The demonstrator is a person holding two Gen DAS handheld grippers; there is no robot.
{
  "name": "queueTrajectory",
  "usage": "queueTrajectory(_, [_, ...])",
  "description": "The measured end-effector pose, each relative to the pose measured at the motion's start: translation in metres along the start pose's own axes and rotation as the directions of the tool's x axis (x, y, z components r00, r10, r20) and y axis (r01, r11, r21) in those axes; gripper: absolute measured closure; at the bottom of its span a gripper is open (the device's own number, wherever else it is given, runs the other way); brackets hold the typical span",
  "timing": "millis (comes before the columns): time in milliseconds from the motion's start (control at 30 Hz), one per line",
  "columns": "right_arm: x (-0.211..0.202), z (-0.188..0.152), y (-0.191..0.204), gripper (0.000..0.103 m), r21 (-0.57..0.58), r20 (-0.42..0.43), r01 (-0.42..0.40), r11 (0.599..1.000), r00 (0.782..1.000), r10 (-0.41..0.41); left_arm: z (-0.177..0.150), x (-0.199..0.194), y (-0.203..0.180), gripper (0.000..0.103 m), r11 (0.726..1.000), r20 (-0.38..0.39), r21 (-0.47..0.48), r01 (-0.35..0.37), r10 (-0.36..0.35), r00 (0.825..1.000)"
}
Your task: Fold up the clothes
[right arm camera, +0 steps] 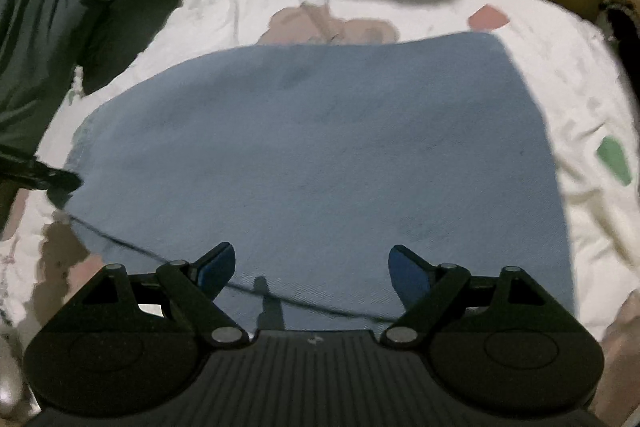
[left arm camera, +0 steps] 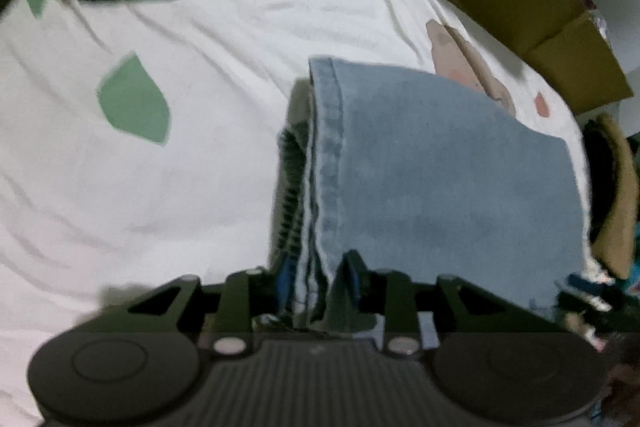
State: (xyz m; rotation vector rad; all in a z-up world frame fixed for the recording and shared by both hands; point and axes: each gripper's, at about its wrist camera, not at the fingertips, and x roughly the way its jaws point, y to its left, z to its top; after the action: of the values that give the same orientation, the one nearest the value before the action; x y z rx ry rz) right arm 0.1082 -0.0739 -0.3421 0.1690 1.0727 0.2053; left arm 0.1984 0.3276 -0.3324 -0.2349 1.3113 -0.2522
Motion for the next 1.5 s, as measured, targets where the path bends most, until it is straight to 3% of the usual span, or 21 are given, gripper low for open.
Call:
queueTrajectory(233, [-0.013,0.011,-0.037,0.015,0.051,0.033,0.082,0.995,0.996,-0.084,0.013,-0.028,-0.029,0.069,0.994,0.112,0.07,-0.082,0.074,0.991])
queueTrajectory(333, [-0.014,0.011,-0.047,0.015,0.073,0.043,0.101,0.992,0.994,-0.105,0.018,-0.028,-0.041,0.069,0.993,0.145,0.093,-0.073,0.059,0.988])
queueTrajectory(667, [0.009,-0.008,-0.081,0.015,0.189,-0.031,0.174,0.966,0.985,-0.172,0.042,0.007,-0.06,0.07,0.992,0.136,0.122,-0.026,0.009,0.991])
queueTrajectory(833, [0.016,-0.019,-0.078,0.015,0.164,-0.062,0.206,0.965,0.978,-0.198,0.052,0.025,-0.055,0.07,0.994,0.124,0.107,-0.039,0.026,0.992])
queueTrajectory(1033, [0.013,-0.025,-0.086,0.015,0.232,-0.066,0.186,0.955,0.982,-0.175,0.056,0.037,-0.043,0.085,0.996,0.138,0.055,-0.064,0.056,0.989])
queueTrajectory(1200, [0.011,-0.025,-0.084,0.015,0.237,-0.074,0.197,0.951,0.98,-0.185,0.05,0.032,-0.043,0.087,0.995,0.169,0.04,-0.091,0.083,0.982])
queueTrajectory(1333, [0.002,-0.027,-0.082,0.021,0.246,-0.066,0.223,0.943,0.975,-0.213,0.045,0.021,-0.053,0.088,0.989,0.19,0.074,-0.125,0.109,0.976])
queueTrajectory(1500, [-0.012,-0.024,-0.091,0.027,0.308,-0.001,0.238,0.921,0.968,-0.249,0.029,0.007,-0.065,0.087,0.993,0.215,0.05,-0.111,0.098,0.972])
